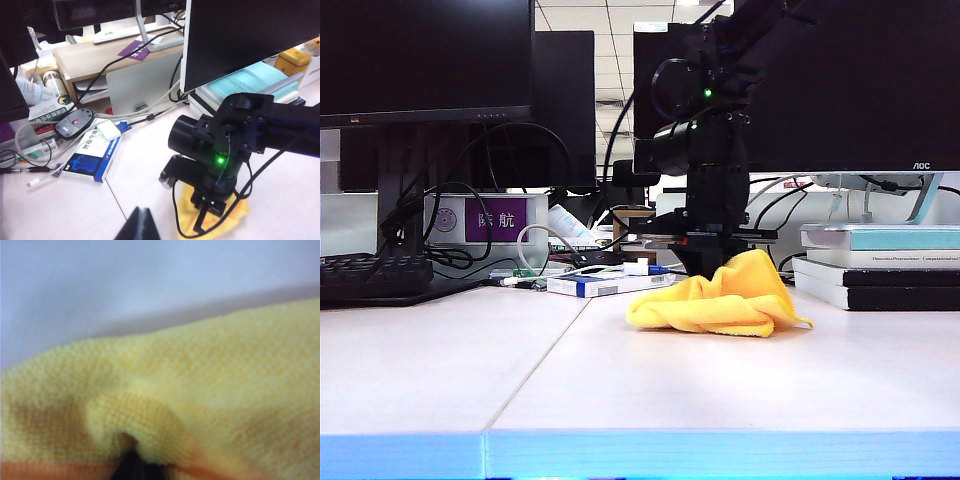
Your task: Wipe the table from front to back using the rag.
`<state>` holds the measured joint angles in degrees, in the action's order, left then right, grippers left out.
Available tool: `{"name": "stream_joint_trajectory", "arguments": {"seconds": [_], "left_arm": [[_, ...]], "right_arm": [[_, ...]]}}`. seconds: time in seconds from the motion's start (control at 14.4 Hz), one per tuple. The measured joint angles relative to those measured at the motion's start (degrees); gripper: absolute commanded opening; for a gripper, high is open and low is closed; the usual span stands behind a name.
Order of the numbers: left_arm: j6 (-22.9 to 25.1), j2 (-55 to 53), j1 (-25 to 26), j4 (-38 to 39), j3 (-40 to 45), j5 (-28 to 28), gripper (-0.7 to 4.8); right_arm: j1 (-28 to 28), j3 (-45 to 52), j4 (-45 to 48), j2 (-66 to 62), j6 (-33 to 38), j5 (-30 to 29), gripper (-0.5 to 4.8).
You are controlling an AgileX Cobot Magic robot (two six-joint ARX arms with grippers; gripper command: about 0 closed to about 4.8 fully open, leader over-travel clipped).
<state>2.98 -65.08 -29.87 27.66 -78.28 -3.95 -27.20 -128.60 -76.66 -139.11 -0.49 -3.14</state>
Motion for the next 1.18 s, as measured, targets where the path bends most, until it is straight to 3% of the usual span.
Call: {"name": "stream_joint_trajectory", "arguments": {"seconds": [0.28, 0.35, 0.62, 0.97, 1.18], "left_arm": [[0.0, 0.5, 0.0, 0.02, 0.0, -0.04, -0.05], [0.0, 0.55, 0.0, 0.04, 0.0, -0.07, -0.05], [0.0, 0.55, 0.0, 0.04, 0.0, -0.07, -0.05], [0.0, 0.59, 0.0, 2.01, 0.0, -0.09, -0.05], [0.0, 0.59, 0.0, 2.01, 0.0, -0.09, -0.06]], "right_arm": [[-0.02, 0.85, -2.16, 1.18, 0.0, -0.63, -0.06], [-0.22, 7.06, -2.19, 5.01, -0.72, -0.66, -0.06], [-0.44, 16.57, -1.92, 9.4, -1.25, 0.09, -0.06], [-0.37, 37.07, 14.49, 21.55, -1.22, -1.22, -0.06], [-0.35, 43.3, 18.43, 25.27, -1.07, -2.93, -0.06]]}}
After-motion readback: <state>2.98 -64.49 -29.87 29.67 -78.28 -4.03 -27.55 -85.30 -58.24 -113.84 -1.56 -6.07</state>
